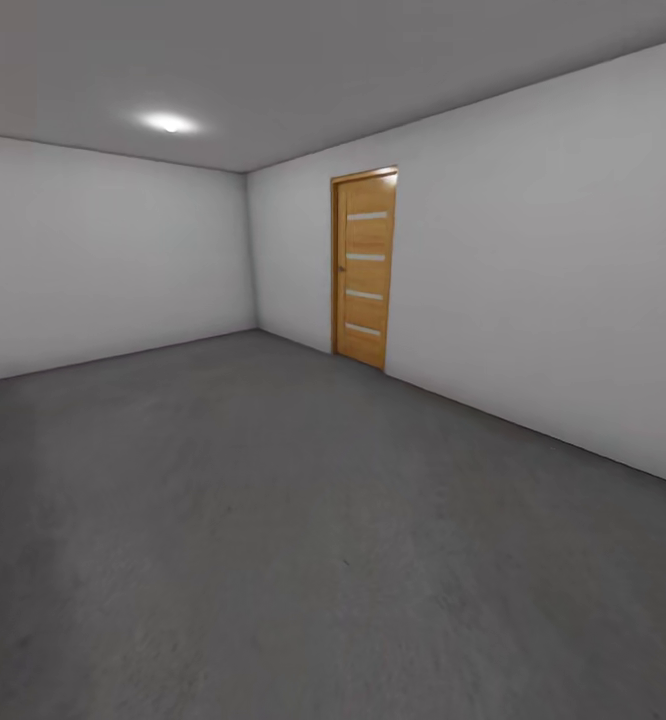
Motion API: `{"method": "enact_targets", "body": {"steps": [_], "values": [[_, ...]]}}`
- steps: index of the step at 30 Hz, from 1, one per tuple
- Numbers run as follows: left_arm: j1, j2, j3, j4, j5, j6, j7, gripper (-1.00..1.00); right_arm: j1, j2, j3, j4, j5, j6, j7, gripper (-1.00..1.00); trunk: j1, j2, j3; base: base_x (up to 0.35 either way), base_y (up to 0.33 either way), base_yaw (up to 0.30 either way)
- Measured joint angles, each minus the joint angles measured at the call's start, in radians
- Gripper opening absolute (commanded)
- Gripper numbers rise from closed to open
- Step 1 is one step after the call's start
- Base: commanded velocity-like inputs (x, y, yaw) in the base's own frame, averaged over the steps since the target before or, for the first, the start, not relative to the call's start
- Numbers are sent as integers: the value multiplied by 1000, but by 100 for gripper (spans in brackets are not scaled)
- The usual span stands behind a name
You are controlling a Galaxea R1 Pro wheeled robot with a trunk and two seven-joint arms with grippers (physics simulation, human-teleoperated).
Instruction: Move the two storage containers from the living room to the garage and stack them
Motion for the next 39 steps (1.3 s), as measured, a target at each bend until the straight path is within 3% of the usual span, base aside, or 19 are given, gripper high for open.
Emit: {"method": "enact_targets", "body": {"steps": [39], "values": [[0, 0, 0, 1, 3, 1, 7, 100, 0, 10, 0, 0, 0, 3, -3, 100, 0, 0, 0, 324, 0, 0]]}}
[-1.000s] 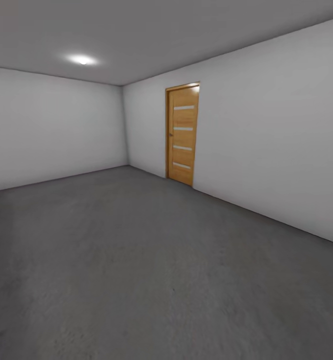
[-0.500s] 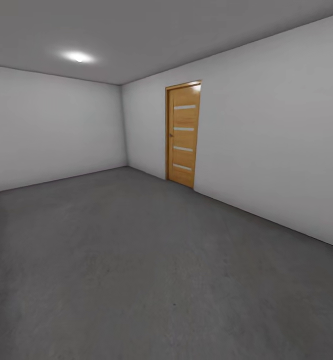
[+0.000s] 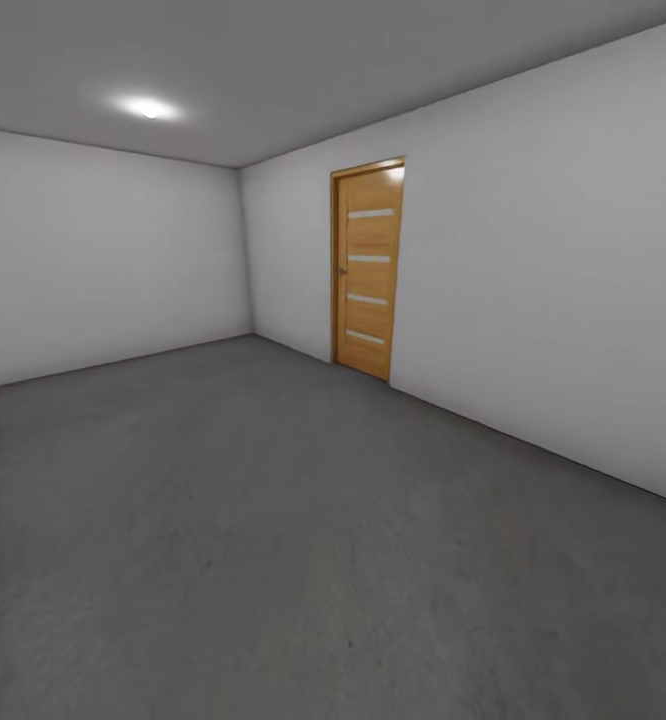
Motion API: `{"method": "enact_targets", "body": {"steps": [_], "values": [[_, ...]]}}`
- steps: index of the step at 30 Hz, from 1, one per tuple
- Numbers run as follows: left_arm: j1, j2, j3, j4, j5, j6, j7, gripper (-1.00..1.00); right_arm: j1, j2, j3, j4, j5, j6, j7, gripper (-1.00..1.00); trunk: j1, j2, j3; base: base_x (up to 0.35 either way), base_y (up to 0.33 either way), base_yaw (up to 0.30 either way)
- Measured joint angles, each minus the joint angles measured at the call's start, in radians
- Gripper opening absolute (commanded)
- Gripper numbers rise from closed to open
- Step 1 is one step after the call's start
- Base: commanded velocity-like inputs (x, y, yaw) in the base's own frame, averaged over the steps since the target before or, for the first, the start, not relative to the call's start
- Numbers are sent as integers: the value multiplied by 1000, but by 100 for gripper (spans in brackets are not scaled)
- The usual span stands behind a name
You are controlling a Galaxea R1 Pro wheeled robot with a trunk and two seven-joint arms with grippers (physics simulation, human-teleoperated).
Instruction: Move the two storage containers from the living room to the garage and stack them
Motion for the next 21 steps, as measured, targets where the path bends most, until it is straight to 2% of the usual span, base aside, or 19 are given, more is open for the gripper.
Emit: {"method": "enact_targets", "body": {"steps": [21], "values": [[0, -1, 0, 0, -1, 0, 0, 100, 0, 0, 0, 0, 0, 0, 0, 100, 0, 0, 0, 324, 0, 0]]}}
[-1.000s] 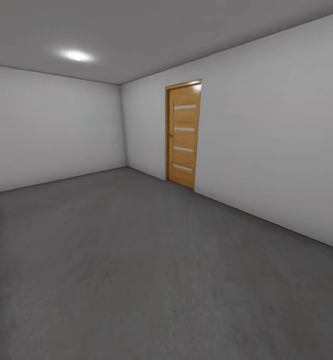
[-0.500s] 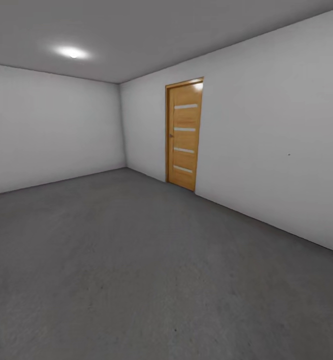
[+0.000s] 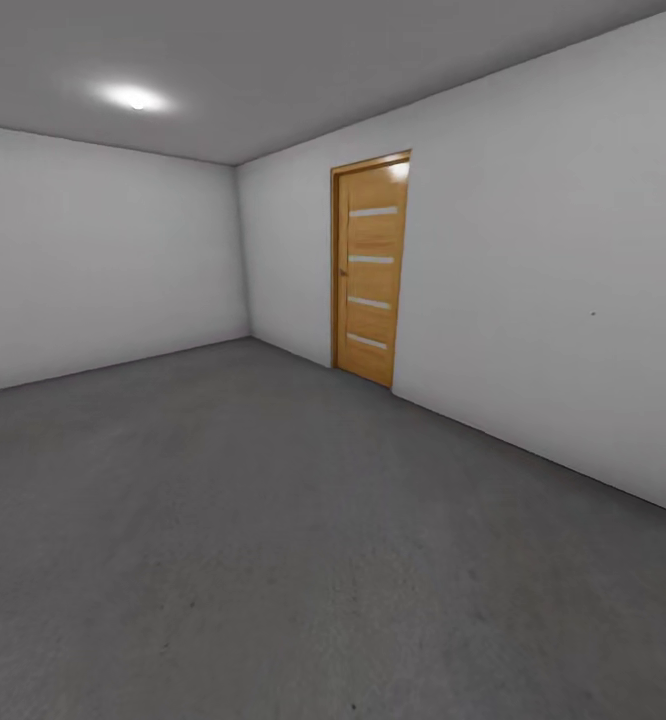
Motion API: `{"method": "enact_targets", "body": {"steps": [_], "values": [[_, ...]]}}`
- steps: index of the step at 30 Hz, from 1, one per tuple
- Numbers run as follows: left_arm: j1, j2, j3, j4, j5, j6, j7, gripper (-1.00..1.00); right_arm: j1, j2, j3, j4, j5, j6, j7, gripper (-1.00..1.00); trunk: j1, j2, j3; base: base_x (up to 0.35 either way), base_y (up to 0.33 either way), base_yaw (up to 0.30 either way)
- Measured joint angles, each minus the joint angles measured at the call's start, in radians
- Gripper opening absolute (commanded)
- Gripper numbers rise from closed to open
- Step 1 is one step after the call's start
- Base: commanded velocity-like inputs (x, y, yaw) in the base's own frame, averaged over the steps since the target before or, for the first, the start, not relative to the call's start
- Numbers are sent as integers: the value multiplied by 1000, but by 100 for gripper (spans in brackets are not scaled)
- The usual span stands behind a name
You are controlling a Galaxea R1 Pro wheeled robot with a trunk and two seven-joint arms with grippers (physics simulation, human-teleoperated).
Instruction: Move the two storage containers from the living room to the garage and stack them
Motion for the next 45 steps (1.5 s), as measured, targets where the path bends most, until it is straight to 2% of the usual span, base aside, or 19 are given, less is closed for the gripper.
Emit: {"method": "enact_targets", "body": {"steps": [34, 45], "values": [[0, -2, -3, 1, -2, 0, 0, 100, 0, 0, 0, 0, 0, 0, 0, 100, 0, 0, 0, 324, 0, 0], [0, -4, -4, 0, -2, -2, -1, 100, 0, -4, -11, -3, -7, 10, -1, 100, 0, 0, 0, 324, 0, 0]]}}
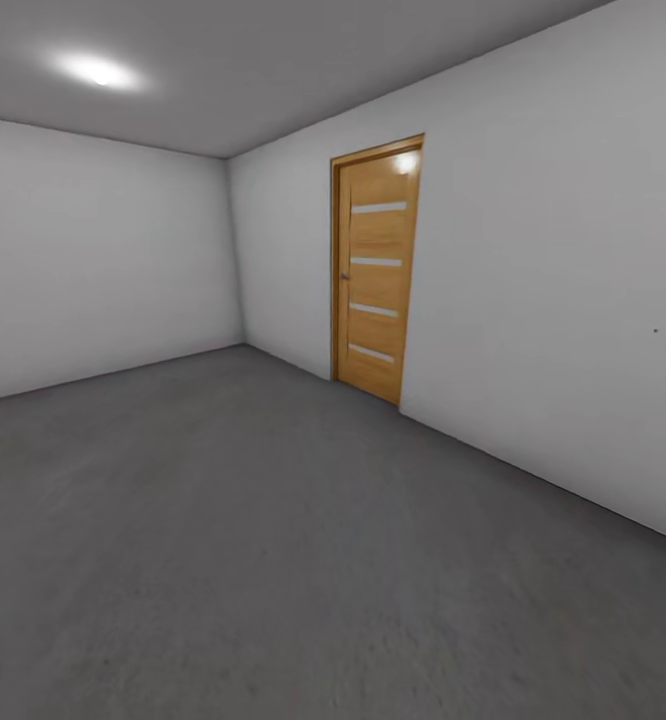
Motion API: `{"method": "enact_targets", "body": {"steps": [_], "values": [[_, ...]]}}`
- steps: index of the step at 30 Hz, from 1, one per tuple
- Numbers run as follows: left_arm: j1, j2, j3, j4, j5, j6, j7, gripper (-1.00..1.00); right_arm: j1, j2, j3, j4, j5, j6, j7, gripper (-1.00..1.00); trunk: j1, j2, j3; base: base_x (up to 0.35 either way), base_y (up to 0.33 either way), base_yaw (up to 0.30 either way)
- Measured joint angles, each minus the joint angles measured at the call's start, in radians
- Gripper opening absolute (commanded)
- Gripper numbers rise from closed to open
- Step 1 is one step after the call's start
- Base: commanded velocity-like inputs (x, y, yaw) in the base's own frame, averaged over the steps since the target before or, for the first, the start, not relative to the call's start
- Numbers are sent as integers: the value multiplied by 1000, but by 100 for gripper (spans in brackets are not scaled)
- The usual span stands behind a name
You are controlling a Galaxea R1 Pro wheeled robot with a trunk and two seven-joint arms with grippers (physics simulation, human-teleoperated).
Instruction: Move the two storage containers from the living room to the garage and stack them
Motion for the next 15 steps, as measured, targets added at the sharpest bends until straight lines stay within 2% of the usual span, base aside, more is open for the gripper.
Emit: {"method": "enact_targets", "body": {"steps": [6, 12, 15], "values": [[0, 0, 1, -1, -5, 0, -2, 100, 0, 5, 11, 0, 10, -7, 1, 100, 0, 0, 0, 324, 0, 20], [0, 0, 0, 0, -6, 0, -2, 100, 0, 3, 12, 0, 12, -9, 1, 100, 0, 0, 0, 324, 0, 207], [0, 0, 0, -1, -6, 0, -2, 100, 0, 2, 13, 0, 13, -9, 1, 100, 0, 0, 0, 324, 0, 89]]}}
